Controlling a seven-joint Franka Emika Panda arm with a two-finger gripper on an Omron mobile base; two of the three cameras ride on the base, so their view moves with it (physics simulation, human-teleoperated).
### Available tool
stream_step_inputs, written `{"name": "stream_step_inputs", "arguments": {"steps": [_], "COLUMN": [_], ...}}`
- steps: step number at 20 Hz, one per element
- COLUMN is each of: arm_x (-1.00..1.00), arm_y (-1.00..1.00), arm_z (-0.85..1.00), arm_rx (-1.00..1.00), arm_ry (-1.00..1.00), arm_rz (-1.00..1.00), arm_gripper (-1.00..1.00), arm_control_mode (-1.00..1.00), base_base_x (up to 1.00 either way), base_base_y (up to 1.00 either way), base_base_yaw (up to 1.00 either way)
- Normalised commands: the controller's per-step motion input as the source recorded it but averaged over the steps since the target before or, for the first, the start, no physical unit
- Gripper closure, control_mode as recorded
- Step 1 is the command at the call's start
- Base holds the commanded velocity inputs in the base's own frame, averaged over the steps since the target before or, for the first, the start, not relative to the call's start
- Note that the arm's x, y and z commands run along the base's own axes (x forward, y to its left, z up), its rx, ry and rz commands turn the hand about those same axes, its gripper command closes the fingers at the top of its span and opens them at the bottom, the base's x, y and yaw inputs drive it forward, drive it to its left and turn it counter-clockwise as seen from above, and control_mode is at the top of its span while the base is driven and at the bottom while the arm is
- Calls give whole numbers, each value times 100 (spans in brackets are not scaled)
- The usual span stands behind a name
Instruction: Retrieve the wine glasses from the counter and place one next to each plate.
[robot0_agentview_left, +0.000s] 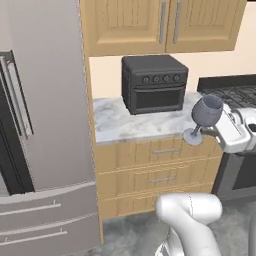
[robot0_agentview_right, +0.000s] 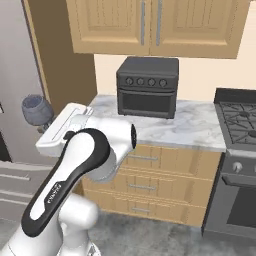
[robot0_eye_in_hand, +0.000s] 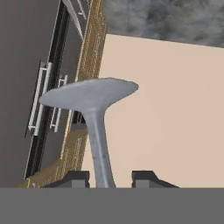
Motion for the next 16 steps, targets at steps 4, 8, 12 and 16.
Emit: {"name": "stream_step_inputs", "arguments": {"steps": [4, 8, 12, 16], "arm_x": [0, 0, 0, 0], "arm_y": [0, 0, 0, 0], "arm_z": [0, 0, 0, 0], "arm_rx": [0, 0, 0, 0], "arm_ry": [0, 0, 0, 0], "arm_rz": [0, 0, 0, 0], "arm_gripper": [100, 100, 100, 100], "arm_control_mode": [100, 100, 100, 100], "base_base_x": [-100, -100, -76, -43], "base_base_y": [72, 100, 100, 100], "base_base_yaw": [0, -1, -10, -36]}}
